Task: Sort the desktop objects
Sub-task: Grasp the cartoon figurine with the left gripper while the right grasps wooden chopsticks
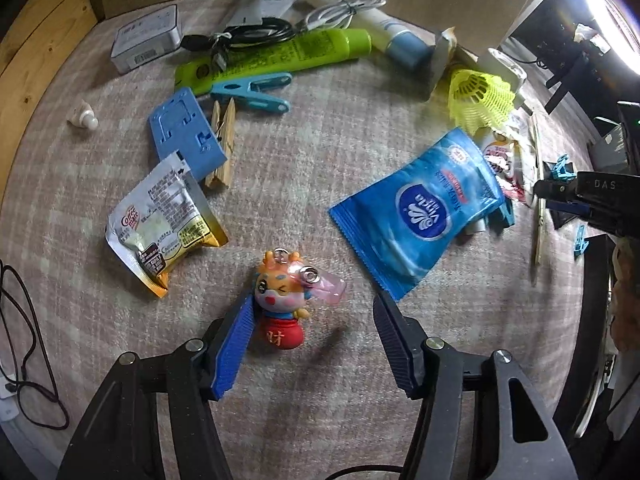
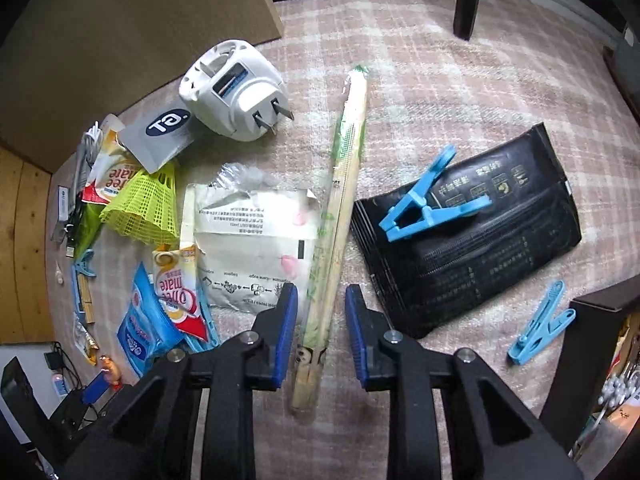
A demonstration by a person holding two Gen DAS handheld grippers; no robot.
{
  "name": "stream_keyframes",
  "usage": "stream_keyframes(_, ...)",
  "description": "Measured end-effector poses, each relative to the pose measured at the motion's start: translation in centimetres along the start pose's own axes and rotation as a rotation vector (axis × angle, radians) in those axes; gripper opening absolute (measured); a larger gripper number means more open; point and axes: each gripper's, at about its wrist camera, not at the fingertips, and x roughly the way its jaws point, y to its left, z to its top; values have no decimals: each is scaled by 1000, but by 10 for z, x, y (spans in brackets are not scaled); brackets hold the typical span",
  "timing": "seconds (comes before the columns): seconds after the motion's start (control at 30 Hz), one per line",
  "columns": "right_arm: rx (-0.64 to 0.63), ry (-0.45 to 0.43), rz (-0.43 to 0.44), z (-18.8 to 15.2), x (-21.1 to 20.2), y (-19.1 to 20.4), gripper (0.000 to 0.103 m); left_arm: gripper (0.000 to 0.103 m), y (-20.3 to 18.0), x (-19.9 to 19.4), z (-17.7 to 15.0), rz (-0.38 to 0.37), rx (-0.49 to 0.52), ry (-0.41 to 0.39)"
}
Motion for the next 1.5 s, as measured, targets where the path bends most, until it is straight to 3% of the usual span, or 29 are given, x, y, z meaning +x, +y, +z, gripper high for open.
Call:
stream_keyframes(0.07, -11, 1, -10, -1, 0, 2, 14, 53, -1, 0, -2, 15, 17, -14)
stream_keyframes(0.2, -21, 4, -8, -4, -2, -1, 13, 38, 0, -2, -6, 24, 32, -37)
stream_keyframes(0.5, -13, 14, 37, -30, -17, -22, 3, 28, 5, -12, -20, -14, -6, -50)
stream_keyframes(0.53, -12, 13, 36, -33, -19, -24, 2, 20, 3, -13, -21, -13, -2, -53)
stream_keyframes(0.7, 11, 3, 51, -45, -28, -41, 1, 20, -4, -14, -28, -21, -1, -56)
stream_keyframes(0.83, -3, -17, 70, -48, -37, -43, 6, 20, 4, -13, -33, -68, -68, -44)
stream_keyframes(0.87, -9, -10, 82, -47, -37, -41, 16, 24, 4, -14, -33, -69, -70, -48)
stream_keyframes(0.9, -12, -9, 85, -45, -38, -39, 21, 29, 3, -16, -33, -65, -69, -49)
stream_keyframes(0.93, -19, -24, 71, -43, -39, -36, 27, 42, 3, -16, -33, -63, -68, -48)
stream_keyframes(0.97, -36, -39, 43, -41, -39, -30, 27, 48, 1, -17, -34, -64, -66, -51)
stream_keyframes(1.23, -58, -15, -57, -19, -16, -5, 28, 47, -23, -2, -36, 27, -13, -48)
stream_keyframes(1.3, -65, -25, -56, -17, -16, -5, 22, 39, -29, 0, -38, 67, 10, -62)
stream_keyframes(1.33, -69, -33, -67, -17, -16, 0, 12, 30, -30, 0, -39, 83, 11, -70)
stream_keyframes(1.5, -70, -8, -38, -43, -19, -10, 10, 29, -25, -2, -49, 49, -21, -80)
